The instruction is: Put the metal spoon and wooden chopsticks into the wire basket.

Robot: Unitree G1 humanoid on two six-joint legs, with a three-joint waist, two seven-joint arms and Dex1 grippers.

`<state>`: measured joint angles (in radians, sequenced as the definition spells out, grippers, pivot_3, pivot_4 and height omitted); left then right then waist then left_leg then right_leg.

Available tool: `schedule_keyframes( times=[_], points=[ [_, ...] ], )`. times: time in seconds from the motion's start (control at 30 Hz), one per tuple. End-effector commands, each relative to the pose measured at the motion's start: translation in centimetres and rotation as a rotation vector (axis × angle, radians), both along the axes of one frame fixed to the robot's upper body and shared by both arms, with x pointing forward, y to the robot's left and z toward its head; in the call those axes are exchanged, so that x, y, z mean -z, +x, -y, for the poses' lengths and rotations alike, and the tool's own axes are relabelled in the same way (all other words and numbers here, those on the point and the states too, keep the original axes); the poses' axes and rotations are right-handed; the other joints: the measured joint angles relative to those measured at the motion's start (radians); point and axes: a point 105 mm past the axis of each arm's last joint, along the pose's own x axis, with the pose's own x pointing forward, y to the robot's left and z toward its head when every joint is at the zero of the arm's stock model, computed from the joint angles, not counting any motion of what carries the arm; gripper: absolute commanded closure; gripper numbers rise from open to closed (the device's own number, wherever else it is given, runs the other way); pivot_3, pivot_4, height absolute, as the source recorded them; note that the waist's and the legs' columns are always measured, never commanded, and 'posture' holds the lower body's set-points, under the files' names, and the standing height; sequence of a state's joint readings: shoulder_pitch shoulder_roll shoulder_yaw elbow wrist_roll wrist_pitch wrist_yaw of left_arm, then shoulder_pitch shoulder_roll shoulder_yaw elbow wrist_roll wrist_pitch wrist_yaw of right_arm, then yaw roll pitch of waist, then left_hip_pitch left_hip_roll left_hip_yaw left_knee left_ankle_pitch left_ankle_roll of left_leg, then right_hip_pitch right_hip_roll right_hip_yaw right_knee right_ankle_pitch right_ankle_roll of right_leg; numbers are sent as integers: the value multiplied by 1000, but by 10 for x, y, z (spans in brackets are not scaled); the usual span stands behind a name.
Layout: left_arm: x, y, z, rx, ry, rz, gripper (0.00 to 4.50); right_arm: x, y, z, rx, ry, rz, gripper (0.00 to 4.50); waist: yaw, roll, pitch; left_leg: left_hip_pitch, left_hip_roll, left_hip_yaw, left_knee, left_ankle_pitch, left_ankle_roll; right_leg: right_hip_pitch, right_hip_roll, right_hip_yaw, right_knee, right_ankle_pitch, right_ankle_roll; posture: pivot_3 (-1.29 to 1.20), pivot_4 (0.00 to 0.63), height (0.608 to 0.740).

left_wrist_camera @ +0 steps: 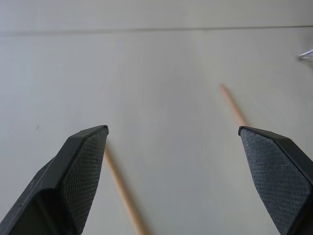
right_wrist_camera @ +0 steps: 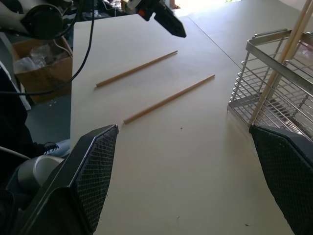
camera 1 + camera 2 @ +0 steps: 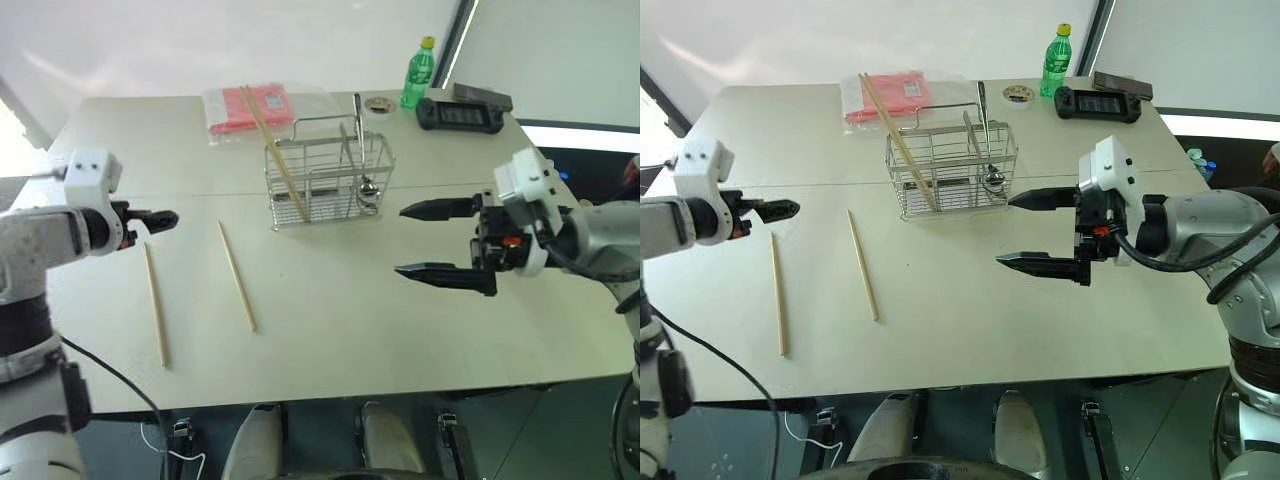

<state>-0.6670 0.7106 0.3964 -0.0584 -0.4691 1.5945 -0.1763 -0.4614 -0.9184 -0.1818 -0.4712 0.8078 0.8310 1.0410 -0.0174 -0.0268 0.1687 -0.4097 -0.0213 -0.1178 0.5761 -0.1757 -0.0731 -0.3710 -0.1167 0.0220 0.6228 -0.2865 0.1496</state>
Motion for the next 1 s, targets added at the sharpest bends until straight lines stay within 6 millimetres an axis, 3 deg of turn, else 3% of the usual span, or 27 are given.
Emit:
schedule_keyframes(
  times=[0.03,0.4,0.63,0.73,0.97,1.0],
  points=[
    [-2,3,-14,-128,-17,-4,0,-9,-6,-2,-6,18,45,54,6,-2,0,0,0,0,0,0,0,0,0,0,0,0,0,0,150,721],
    [35,15,1,-154,-85,-181,0,-1,-17,-5,-28,16,-9,54,7,-6,0,-1,0,0,0,0,-1,1,0,0,-4,0,0,0,150,721],
    [49,14,-2,-177,-88,-267,0,-2,-18,-6,-15,31,-13,54,6,-5,0,0,0,0,0,0,-1,1,-1,0,-3,0,0,0,150,721],
    [54,12,-4,-198,-113,-289,807,-1,-17,-6,-7,34,-12,0,6,-5,-1,0,0,0,0,0,-1,1,-1,0,-3,0,0,0,150,721],
    [55,14,-3,-227,-155,-294,4465,-3,-16,-5,3,45,-9,0,14,-5,-1,0,-1,0,0,0,-1,2,-2,0,-4,0,0,0,150,721],
    [54,15,-2,-228,-161,-292,4465,-4,-16,-5,3,46,-9,0,16,-5,-1,0,-1,0,0,0,-1,2,-2,0,-4,0,0,0,150,721]
  ],
)
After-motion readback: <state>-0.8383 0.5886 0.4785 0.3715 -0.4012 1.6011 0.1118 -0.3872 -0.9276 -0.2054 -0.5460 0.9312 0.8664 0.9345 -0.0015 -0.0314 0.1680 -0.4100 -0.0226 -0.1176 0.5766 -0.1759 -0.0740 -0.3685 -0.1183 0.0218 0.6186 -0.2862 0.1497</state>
